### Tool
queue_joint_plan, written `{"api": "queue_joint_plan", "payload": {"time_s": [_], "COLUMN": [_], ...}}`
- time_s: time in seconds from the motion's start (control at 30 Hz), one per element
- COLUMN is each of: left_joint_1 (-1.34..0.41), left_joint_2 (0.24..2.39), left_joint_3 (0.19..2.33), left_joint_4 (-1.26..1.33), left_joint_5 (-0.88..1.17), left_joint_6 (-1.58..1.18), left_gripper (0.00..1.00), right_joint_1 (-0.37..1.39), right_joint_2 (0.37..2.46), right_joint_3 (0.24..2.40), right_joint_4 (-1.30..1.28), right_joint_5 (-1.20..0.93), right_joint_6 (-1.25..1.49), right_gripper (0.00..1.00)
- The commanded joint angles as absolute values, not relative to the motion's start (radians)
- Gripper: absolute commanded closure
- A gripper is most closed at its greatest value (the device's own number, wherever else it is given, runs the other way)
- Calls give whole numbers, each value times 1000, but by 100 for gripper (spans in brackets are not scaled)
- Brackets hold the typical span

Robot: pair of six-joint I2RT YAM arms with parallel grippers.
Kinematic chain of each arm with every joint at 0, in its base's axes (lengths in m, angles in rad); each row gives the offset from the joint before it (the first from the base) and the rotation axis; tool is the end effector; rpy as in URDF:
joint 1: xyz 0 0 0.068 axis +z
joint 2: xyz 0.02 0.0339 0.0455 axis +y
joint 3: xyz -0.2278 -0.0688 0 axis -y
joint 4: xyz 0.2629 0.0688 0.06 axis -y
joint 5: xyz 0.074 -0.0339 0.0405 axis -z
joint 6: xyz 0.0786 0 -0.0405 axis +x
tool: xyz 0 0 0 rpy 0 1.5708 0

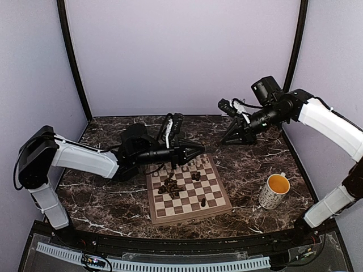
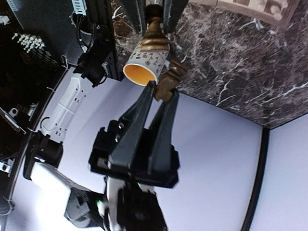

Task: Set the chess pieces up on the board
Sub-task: Pass from the right arm to the left, then place the knight at b8.

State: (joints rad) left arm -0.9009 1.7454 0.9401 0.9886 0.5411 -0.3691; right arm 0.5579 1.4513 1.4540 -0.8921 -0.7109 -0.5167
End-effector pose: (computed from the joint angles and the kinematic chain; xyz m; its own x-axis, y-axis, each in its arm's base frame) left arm 0.2315 -0.3575 0.2156 -0.2503 -0.1820 -0.9509 0.9608 0.0746 -0.2672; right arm 0.2610 0.2234 0.2966 -0.2025 -0.5676 -0.7980 -0.9775 0.1666 0.1295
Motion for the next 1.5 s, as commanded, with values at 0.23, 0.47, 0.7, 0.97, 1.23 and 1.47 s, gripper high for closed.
{"api": "queue_joint_plan", "payload": {"time_s": [0.23,0.47,0.7,0.97,1.23,1.47], "left_joint_1": [-745,-739,-739,-739,-738,-738], "left_joint_2": [1348,1291,1290,1298,1295,1295], "left_joint_3": [764,702,694,687,681,678], "left_joint_4": [583,634,637,641,641,634], "left_joint_5": [319,299,312,310,310,304], "left_joint_6": [-261,-269,-277,-271,-266,-256], "left_gripper": [92,92,92,92,92,92], "right_joint_1": [852,908,917,917,917,919], "right_joint_2": [1412,1521,1590,1616,1641,1660], "right_joint_3": [1100,1124,1128,1135,1143,1138], "right_joint_4": [-811,-793,-781,-767,-770,-774], "right_joint_5": [-287,-289,-272,-286,-300,-310], "right_joint_6": [-652,-648,-639,-629,-635,-643], "right_gripper": [87,87,87,87,86,85]}}
